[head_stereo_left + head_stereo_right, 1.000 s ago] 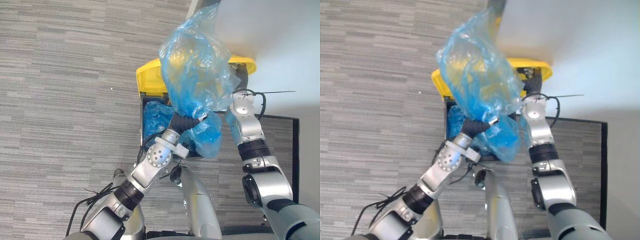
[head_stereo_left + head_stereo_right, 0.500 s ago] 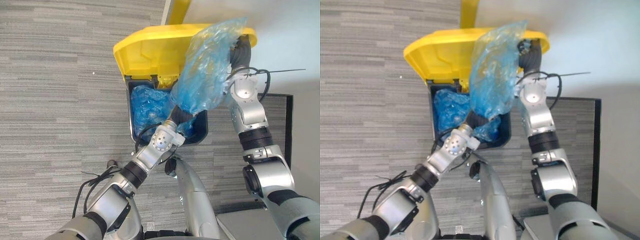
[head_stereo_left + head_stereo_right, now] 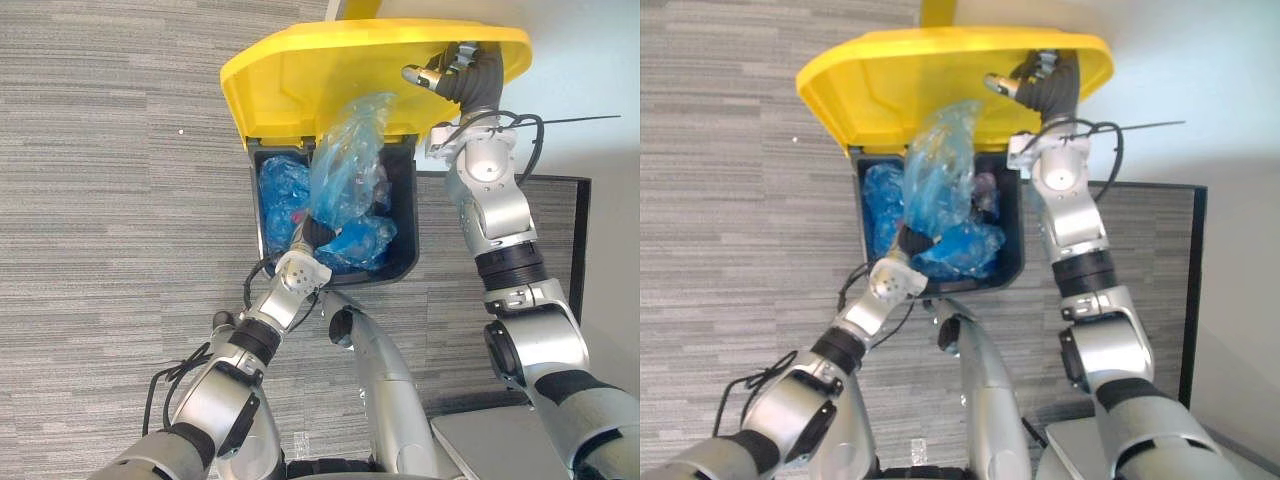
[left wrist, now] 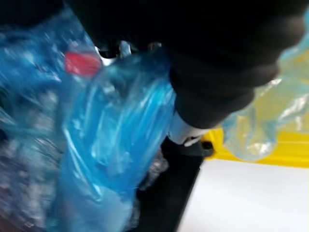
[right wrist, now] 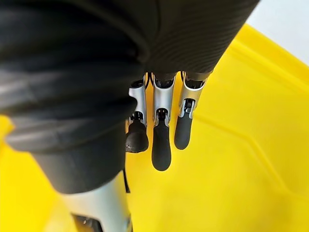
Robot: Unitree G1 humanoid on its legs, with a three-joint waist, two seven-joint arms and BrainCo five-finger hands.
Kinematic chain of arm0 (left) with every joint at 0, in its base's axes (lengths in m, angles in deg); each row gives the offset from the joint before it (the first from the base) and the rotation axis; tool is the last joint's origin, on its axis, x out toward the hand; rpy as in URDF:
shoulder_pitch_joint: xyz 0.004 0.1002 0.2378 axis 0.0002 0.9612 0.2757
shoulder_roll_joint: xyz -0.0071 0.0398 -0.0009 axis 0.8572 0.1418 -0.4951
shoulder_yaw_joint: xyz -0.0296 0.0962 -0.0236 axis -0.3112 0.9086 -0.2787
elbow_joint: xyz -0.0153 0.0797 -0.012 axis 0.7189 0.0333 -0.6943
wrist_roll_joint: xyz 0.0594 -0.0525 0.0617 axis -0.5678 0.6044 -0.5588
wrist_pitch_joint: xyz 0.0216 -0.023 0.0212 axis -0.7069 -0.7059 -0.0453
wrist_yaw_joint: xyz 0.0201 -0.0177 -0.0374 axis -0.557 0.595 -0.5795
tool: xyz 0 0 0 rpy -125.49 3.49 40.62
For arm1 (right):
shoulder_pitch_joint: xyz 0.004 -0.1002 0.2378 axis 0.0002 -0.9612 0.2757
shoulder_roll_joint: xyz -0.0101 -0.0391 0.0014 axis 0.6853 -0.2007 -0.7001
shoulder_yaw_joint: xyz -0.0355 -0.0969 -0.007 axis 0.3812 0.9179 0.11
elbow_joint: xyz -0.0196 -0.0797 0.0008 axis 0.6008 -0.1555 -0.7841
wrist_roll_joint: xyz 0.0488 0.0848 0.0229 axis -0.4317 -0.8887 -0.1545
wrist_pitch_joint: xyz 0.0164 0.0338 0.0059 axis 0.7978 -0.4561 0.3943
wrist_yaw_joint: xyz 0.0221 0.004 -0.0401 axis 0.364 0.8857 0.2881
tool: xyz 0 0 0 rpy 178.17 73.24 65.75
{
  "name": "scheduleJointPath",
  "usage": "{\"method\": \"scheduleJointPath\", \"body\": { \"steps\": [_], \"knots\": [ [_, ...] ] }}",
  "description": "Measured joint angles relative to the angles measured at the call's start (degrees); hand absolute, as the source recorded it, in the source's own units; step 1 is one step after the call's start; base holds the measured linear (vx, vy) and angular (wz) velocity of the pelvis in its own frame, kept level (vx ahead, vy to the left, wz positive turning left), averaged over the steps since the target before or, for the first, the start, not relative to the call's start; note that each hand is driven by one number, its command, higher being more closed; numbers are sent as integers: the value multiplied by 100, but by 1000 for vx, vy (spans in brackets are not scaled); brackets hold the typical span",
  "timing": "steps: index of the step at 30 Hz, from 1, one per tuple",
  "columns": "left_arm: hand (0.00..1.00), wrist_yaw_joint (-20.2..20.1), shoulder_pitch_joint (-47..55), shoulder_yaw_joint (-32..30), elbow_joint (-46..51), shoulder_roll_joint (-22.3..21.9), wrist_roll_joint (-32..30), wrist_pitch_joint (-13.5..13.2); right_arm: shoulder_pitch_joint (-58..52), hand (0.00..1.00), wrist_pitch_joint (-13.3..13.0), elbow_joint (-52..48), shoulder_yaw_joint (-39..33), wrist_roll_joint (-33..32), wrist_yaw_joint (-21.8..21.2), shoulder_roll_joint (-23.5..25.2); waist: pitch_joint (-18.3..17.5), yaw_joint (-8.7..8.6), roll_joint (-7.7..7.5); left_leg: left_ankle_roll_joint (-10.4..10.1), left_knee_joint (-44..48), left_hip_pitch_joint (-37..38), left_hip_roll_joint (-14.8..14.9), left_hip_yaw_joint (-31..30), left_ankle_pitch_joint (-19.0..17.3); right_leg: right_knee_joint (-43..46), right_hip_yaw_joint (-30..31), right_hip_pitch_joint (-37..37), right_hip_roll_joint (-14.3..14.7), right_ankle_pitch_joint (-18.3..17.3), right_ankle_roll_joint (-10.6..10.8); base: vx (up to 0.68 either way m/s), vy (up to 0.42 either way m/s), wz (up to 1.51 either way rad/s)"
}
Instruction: Gather rubbish on tea table into small bin, then transfer packed bag to large trash can.
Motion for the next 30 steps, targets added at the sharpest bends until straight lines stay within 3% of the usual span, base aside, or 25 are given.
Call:
{"method": "scheduleJointPath", "body": {
  "steps": [9, 18, 24, 30],
  "knots": [
    [0, -8, 21, -68, -44, -187, -380, 122, -164, 0, 8, 1, 129, 9, -5, 28, -1, 7, 2, 2, -25, 162, 3, -8, 1, -1, -10, 171, -1, -10, 11, -12, -5, 1],
    [0, 78, 499, -188, 94, -199, -119, 122, -639, 0, 15, -201, 200, 345, -78, 101, -10, 100, -1, 8, -115, 370, -22, -7, 8, -10, -9, 356, -15, -24, 27, -18, -5, 2],
    [0, 66, 1011, -186, 767, -141, -33, 116, -1220, 0, 27, -197, 198, 593, -209, 316, -36, 155, 10, 69, -357, 773, -133, 6, 76, 29, -12, 659, -115, -122, 39, -4, -12, 8],
    [0, -66, 1693, -187, 1360, 387, -45, 107, -1945, 0, 33, 30, 194, 911, -368, 468, -45, 262, 12, 64, -703, 1218, -247, 31, 203, 33, -2, 964, -194, -192, 114, 1, -20, 8]
  ]
}}
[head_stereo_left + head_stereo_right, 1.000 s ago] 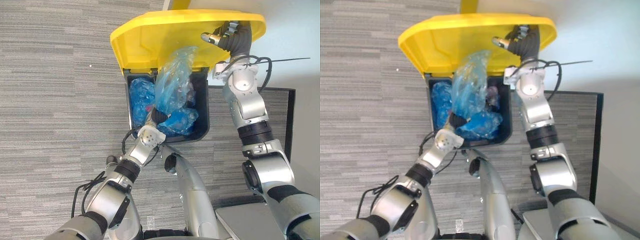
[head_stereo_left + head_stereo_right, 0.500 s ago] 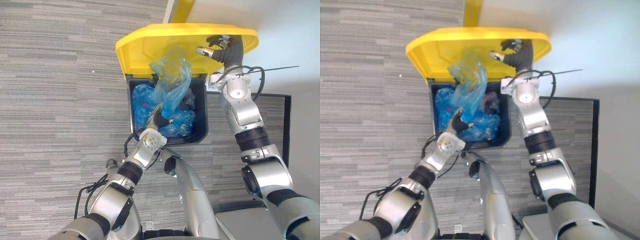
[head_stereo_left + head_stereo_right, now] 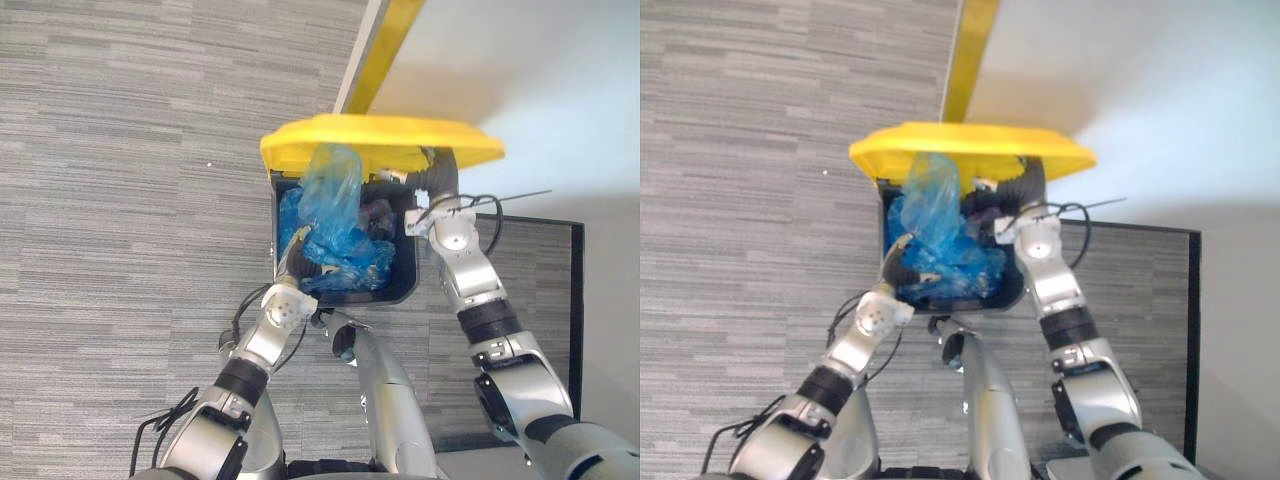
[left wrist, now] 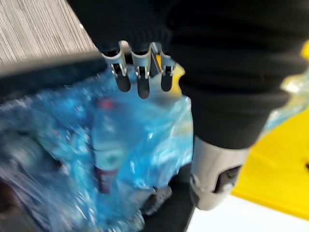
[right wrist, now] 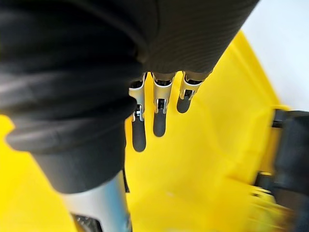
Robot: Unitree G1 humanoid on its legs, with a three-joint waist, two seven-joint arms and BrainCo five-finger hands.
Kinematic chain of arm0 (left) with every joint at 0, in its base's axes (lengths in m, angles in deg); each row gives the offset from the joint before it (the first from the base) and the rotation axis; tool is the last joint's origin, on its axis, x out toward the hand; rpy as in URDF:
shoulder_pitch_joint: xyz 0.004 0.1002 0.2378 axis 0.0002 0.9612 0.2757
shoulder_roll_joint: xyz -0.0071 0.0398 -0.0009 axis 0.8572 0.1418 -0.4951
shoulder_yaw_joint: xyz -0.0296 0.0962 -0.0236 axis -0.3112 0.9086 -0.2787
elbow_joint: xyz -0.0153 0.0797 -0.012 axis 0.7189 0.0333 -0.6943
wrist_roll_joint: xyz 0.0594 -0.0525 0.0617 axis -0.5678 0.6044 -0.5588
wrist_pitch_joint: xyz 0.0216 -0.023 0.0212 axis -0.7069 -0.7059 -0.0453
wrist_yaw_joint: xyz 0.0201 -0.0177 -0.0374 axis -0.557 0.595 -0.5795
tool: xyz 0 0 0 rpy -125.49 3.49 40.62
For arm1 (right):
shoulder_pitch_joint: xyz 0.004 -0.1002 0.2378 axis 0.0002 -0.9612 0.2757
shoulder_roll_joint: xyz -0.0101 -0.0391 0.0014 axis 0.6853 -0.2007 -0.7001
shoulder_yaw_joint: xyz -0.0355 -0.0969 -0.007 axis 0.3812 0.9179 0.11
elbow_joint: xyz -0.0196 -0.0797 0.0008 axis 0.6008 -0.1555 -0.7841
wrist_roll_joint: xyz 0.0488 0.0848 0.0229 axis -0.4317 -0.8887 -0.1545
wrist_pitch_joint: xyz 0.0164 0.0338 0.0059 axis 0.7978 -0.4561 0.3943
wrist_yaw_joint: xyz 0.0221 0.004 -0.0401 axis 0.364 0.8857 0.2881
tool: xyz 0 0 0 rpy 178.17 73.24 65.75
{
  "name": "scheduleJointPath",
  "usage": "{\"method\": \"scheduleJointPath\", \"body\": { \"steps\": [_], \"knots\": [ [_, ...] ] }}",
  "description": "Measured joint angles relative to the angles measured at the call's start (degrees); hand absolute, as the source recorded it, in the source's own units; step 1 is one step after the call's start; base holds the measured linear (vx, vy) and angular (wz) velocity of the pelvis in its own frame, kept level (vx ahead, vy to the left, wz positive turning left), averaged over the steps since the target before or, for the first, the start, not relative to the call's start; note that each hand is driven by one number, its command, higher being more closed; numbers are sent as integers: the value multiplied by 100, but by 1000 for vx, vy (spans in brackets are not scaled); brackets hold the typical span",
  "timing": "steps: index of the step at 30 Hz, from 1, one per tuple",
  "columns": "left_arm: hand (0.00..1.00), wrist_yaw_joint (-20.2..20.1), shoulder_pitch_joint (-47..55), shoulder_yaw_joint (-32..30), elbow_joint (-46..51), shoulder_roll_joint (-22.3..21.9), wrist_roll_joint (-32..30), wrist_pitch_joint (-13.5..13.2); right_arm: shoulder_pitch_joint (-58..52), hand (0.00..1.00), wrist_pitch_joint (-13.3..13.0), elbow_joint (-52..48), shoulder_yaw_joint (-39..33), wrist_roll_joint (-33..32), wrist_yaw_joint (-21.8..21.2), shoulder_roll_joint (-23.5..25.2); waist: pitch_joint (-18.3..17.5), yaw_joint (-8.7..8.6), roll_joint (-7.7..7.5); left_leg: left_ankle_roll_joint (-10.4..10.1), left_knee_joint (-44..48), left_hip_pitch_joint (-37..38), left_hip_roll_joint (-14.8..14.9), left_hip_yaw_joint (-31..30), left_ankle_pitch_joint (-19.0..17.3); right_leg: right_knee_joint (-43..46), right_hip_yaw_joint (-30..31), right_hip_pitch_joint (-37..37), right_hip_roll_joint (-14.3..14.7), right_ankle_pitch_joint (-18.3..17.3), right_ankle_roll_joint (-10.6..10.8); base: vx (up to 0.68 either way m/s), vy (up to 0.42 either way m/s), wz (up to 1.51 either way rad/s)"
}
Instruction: Gather rubbish on tea table into small bin, then transfer packed bag to large trash can.
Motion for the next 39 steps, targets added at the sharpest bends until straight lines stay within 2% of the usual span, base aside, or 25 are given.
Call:
{"method": "scheduleJointPath", "body": {
  "steps": [4, 8, 12, 13, 16, 20, 23, 24, 25, 26, 27, 28, 29, 30, 31, 32, 33, 34, 35, 37, 39],
  "knots": [
    [0, -7, 421, -194, 223, 292, -87, -61, -370, 0, 43, 489, -26, 143, -80, 10, -5, 34, 7, -3, -229, 352, -37, -13, 63, -1, -7, 273, -20, -69, 98, 15, -19, 9],
    [0, -94, 1070, -634, 320, 564, -86, -166, -747, 0, 57, 909, -233, 248, -178, 18, -23, 55, 27, 61, -424, 661, -102, -14, 105, -51, 19, 510, -30, -111, 84, 6, -9, 2],
    [0, -113, 1747, -1130, 168, 560, 169, -212, -996, 0, 117, 1217, -237, 450, -274, 44, -169, 85, 54, 129, -683, 999, -176, 119, 145, -120, 158, 663, -18, -111, 84, 20, 2, -12],
    [0, -125, 1955, -1255, -104, 530, 257, -224, -1138, 0, 117, 1235, -237, 452, -309, 77, -346, 105, 90, 135, -756, 1067, -191, 176, 148, -126, 200, 667, -13, -113, 87, 51, 13, -15],
    [0, -167, 2173, -1695, -849, 395, 525, -214, -1351, 0, 117, 1390, -244, 570, -331, 220, -463, 98, 177, 164, -840, 1452, -193, 219, 139, -151, 248, 971, 23, -156, 112, 55, 21, -14],
    [0, -209, 2327, -1987, -1815, 339, 641, -165, -1751, 0, 115, 1417, -241, 671, -380, 485, -583, 64, 167, 272, -715, 1742, -285, 369, 36, -86, 412, 1160, -28, -186, 121, -13, 49, -19],
    [0, -222, 2390, -2021, -2062, 339, 606, -77, -2183, 0, 110, 1439, -237, 721, -468, 676, -594, -20, 147, 553, -40, 1632, -398, 368, -211, 54, 501, 1188, -157, -81, 446, -130, 109, -18],
    [0, -226, 2378, -2007, -2111, 302, 559, -54, -2349, 0, 105, 1359, -237, 725, -493, 749, -618, -126, 218, 581, -116, 1586, -355, 252, -262, -74, 414, 1274, -182, 23, 908, -222, 112, -20],
    [0, -235, 2395, -2024, -2129, 300, 551, -45, -2548, 0, 90, 1294, -236, 726, -499, 881, -626, -154, 255, 359, -212, 1578, -306, 330, -170, 926, 493, 967, -304, -18, 611, -259, 100, -4],
    [0, -229, 2395, -2087, -2174, 304, 470, 4, -2929, 0, 89, 1302, -248, 729, -515, 1075, -716, -242, 131, 324, -237, 1623, -329, 330, -117, 2606, 782, 735, -450, -245, 183, -193, 38, 7],
    [0, -225, 2387, -2100, -2183, 302, 453, 13, -3018, 0, 88, 1316, -250, 731, -522, 1115, -739, -265, 130, 334, -251, 1641, -326, 325, -104, 2858, 822, 740, -462, -258, 166, -98, -14, 32],
    [0, -219, 2442, -2148, -2235, 310, 351, 66, -3641, 0, 95, 1444, -252, 868, -547, 1412, -1019, -288, 16, 212, -395, 1711, -363, 307, 32, 3845, 1037, 979, -596, -141, 107, -9, -45, 23],
    [0, -219, 2465, -2171, -2236, 315, 336, 67, -3769, 0, 91, 1471, -263, 889, -547, 1490, -1104, -292, -39, 189, -418, 1709, -404, 319, 62, 3784, 1076, 1134, -655, 119, 63, 22, -46, 9],
    [0, -220, 2425, -2259, -2278, 242, 334, 82, -3939, 0, 49, 1611, -425, 899, -553, 1608, -1190, -290, -66, 139, -459, 1695, -393, 353, 137, 3482, 960, 1291, -572, -49, 149, 5, 8, -24],
    [0, -223, 2388, -2307, -2343, 153, 334, 109, -3989, 0, 51, 1767, -586, 900, -549, 1686, -1256, -283, 29, 193, -630, 1679, -345, 387, 233, 3214, 861, 1304, -519, 31, 78, -20, 43, -62],
    [0, -225, 2370, -2362, -2473, -29, 337, 158, -4042, 0, 53, 2068, -823, 912, -534, 1753, -1407, -259, 183, 543, -1232, 1755, -247, 554, 584, 2398, 798, 1570, -304, -86, 55, 24, -4, -63],
    [0, -231, 2387, -2362, -2476, -185, 339, 169, -4108, 0, 48, 2178, -920, 950, -530, 1771, -1511, -282, 138, 357, -1645, 1917, -276, 853, 976, 2156, 826, 1746, -389, -316, -53, 50, -27, -65],
    [0, -237, 2350, -2381, -2482, -326, 340, 167, -4159, 0, 8, 2403, -1147, 1043, -530, 1785, -1591, -332, 30, 228, -1969, 2082, -480, 1110, 1111, 1452, 913, 2072, -399, -682, 42, 58, -49, -57],
    [0, -244, 2295, -2416, -2562, -430, 346, 170, -4058, 0, 18, 2706, -1262, 1104, -532, 1735, -1641, -316, 60, 239, -2115, 2132, -484, 1263, 1163, 879, 959, 2281, -303, -773, -12, -10, 2, -70],
    [0, -249, 2282, -2415, -2642, -524, 351, 159, -4032, 0, 33, 3040, -1353, 1101, -528, 1678, -1844, -278, 78, 279, -2378, 2131, -526, 1532, 1332, -47, 1187, 2480, -185, -761, -17, -44, 2, -72],
    [0, -240, 2244, -2395, -2833, -564, 408, 151, -3960, 0, 67, 3281, -1556, 1038, -495, 1531, -1867, -347, 221, 363, -2716, 2239, -578, 1669, 1536, -845, 1321, 2734, -87, -462, -48, -136, 24, -50]
  ]
}}
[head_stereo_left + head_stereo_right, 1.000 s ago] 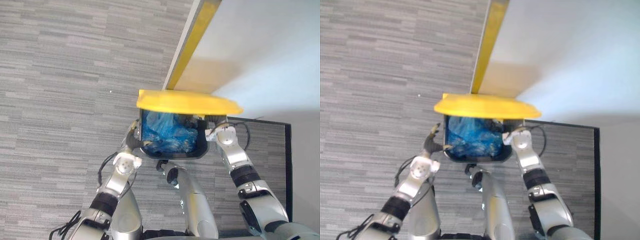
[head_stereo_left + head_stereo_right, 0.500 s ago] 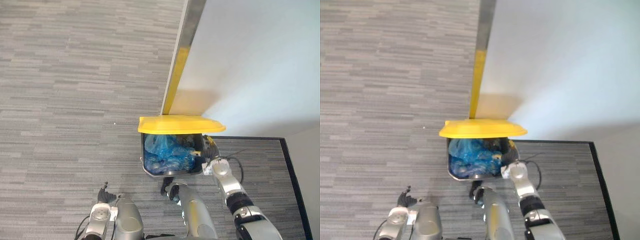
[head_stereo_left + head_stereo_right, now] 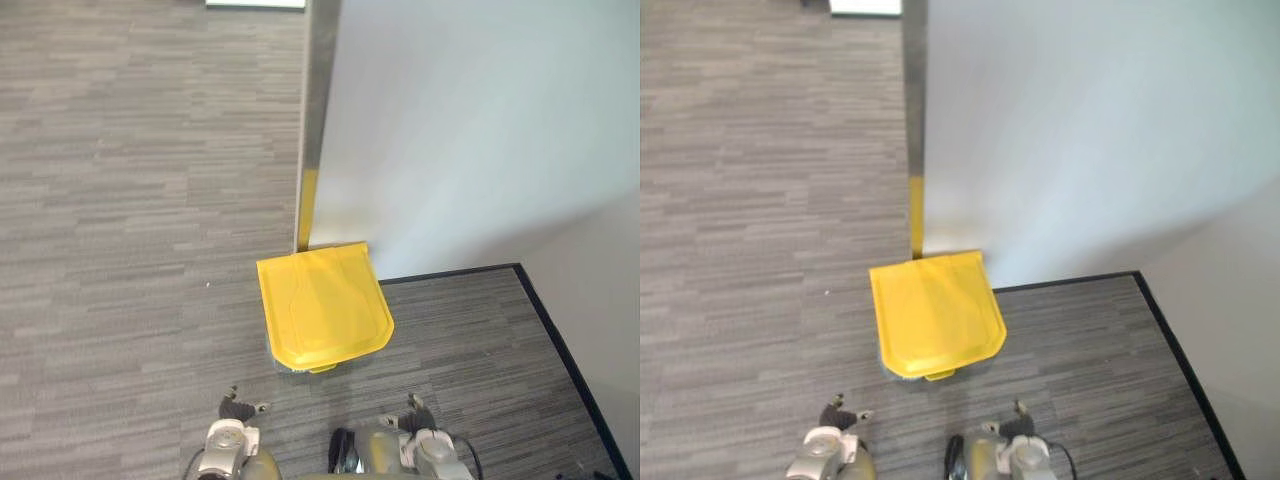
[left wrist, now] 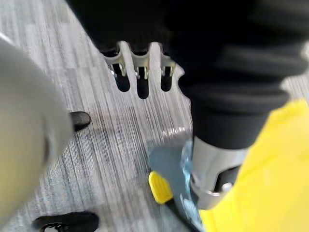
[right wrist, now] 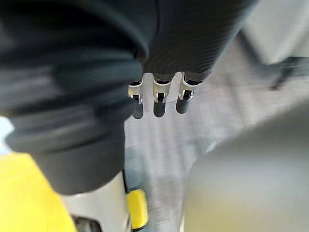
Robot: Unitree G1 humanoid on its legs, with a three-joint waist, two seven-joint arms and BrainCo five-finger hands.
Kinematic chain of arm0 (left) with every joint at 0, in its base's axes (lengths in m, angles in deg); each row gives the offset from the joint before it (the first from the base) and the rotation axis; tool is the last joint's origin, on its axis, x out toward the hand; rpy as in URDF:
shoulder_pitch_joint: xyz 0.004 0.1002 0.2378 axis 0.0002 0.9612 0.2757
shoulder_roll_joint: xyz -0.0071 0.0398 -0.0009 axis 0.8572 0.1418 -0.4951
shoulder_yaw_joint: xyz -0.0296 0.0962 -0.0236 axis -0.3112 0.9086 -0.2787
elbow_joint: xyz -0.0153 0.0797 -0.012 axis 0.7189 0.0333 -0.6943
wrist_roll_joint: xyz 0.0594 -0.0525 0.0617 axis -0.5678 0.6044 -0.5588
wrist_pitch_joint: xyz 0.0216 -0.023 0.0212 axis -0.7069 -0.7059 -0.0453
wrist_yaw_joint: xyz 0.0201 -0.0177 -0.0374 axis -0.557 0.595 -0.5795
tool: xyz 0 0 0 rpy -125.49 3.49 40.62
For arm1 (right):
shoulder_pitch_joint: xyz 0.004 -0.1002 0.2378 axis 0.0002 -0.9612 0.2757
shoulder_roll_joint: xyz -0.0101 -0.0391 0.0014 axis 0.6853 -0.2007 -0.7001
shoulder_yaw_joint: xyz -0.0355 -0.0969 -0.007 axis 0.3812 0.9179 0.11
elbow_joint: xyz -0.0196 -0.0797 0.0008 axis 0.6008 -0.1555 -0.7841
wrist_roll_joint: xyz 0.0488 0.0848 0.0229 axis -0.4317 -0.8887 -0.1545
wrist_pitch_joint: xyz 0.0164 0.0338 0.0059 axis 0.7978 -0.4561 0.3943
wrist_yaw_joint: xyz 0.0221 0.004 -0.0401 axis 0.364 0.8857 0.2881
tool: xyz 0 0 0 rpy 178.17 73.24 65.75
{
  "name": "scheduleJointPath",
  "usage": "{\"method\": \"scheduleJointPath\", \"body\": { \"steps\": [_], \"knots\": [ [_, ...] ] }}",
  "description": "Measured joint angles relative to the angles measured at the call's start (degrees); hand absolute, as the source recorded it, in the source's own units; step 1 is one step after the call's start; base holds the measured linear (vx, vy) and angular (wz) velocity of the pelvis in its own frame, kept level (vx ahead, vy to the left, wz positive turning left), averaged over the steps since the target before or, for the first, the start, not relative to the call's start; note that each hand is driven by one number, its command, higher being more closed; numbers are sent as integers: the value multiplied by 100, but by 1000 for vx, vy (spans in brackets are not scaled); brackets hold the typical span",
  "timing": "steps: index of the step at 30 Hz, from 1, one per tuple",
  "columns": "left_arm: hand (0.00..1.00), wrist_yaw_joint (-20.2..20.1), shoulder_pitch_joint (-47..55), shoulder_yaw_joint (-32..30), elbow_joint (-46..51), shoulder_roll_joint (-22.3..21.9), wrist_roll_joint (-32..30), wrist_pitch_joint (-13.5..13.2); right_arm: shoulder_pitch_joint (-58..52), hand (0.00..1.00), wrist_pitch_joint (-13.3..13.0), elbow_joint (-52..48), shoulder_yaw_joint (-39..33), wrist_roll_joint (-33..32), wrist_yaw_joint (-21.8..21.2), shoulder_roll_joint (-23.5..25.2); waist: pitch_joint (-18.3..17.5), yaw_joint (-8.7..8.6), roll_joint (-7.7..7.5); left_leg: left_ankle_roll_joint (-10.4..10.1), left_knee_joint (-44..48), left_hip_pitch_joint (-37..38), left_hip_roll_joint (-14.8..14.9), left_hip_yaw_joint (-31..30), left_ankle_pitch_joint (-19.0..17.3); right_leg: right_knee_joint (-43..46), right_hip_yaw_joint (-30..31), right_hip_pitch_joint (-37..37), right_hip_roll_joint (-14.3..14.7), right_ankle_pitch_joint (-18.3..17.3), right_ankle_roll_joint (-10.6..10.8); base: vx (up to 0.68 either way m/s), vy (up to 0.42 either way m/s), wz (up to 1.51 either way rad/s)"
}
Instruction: Gather rubbish on tea table into small bin, then transfer packed bag to large trash can.
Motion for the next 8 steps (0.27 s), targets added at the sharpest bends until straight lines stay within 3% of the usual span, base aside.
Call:
{"method": "scheduleJointPath", "body": {
  "steps": [8],
  "knots": [
    [0, 23, 136, -3, -211, 81, 178, -9, -10, 0, 43, 156, -240, -212, 30, -48, -110, 7, 106, 140, -522, 272, -290, 17, 227, -537, 137, 185, -109, 416, 181, -101, 56, -4]
  ]
}}
